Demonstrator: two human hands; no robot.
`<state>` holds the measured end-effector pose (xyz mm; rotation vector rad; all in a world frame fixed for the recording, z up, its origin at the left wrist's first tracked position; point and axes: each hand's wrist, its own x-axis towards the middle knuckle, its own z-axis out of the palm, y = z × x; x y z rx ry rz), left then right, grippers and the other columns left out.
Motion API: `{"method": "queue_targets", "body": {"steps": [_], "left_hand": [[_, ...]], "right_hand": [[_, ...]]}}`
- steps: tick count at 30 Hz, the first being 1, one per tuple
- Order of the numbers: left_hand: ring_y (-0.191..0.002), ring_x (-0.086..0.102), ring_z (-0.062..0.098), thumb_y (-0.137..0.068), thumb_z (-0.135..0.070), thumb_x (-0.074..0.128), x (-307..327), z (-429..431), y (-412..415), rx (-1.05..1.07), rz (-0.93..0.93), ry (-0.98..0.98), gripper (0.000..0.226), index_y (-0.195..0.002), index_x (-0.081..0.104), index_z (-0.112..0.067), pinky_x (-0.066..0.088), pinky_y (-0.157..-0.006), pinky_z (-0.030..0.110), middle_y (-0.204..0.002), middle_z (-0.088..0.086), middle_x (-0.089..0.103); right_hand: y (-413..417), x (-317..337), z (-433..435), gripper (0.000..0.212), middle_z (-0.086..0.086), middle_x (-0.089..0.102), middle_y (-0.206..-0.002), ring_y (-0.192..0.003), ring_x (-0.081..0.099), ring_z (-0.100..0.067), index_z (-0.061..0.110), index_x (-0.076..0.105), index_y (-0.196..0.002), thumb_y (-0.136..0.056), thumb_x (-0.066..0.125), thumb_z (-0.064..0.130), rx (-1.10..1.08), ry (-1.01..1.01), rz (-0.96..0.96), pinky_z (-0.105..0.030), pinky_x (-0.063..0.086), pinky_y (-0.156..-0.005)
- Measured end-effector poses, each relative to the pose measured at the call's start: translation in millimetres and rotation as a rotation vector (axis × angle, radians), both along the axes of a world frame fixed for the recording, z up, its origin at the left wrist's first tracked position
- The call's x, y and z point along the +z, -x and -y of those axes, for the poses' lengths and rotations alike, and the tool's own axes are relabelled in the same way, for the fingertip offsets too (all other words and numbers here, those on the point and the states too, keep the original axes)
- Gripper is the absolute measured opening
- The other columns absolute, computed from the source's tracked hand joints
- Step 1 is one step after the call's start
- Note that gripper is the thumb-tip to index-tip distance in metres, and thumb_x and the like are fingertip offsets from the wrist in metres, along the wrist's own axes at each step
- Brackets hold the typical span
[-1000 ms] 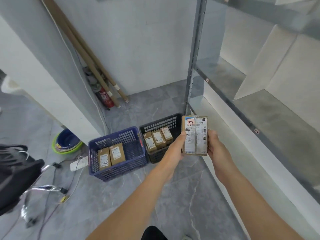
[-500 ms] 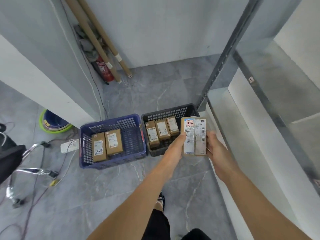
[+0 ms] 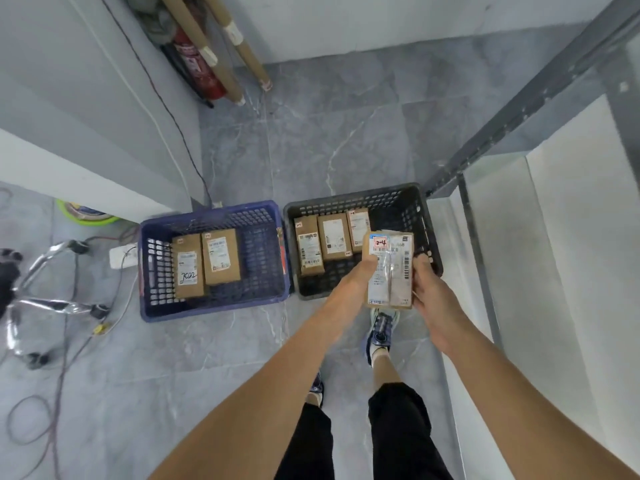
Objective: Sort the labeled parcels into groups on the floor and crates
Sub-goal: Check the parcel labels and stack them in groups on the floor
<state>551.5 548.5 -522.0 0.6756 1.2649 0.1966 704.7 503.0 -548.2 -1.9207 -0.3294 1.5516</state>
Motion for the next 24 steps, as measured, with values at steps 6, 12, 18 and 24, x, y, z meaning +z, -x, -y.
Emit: {"method": "queue_targets", "body": {"steps": [6,12,18,24], "left_hand": [[-0.075,0.057,-0.015,-0.108,-0.051,0.037,-81,-43,-37,0.029,-0.102,0.119,0.046,-0.143,0.054,-0.026,0.044,-0.056,0.007,-0.116,-0.013,0.062],[-0.128,0.059,0.015,-0.095,-0.076,0.037,-182,-62,-59,0.051,-0.177,0.187,0.066,-0.143,0.057,-0.035,0.038,-0.116,0.045,-0.140,-0.006,0.065],[-0.123,0.054,0.012,-0.106,-0.062,0.032,-267,-76,-68,0.049,-0.161,0.265,0.058,-0.150,0.049,-0.029,0.038,-0.105,0.035,-0.146,-0.002,0.059],[-0.140,0.046,0.019,-0.107,-0.060,0.030,-334,-86,-70,-0.009,-0.150,0.277,0.056,-0.152,0.045,-0.030,0.030,-0.117,0.043,-0.154,-0.002,0.051]], "right_hand": [[-38,-84,-48,0.036,0.015,0.075,-0.117,-0.116,0.067,-0.010,0.044,0.070,-0.115,-0.107,0.038,0.057,0.077,0.096,-0.126,-0.050,0.041,-0.118],[-57,-171,-86,0.036,0.009,0.070,-0.129,-0.127,0.062,-0.017,0.044,0.069,-0.113,-0.108,0.035,0.056,0.195,0.170,-0.135,-0.051,0.041,-0.118],[-60,-263,-99,0.051,0.002,0.064,-0.144,-0.132,0.060,-0.020,0.036,0.061,-0.141,-0.111,0.025,0.056,0.251,0.245,-0.123,-0.051,0.038,-0.120],[-58,-331,-103,0.048,0.007,0.072,-0.130,-0.123,0.065,-0.015,0.039,0.067,-0.129,-0.109,0.028,0.059,0.189,0.290,-0.105,-0.049,0.043,-0.116]]}}
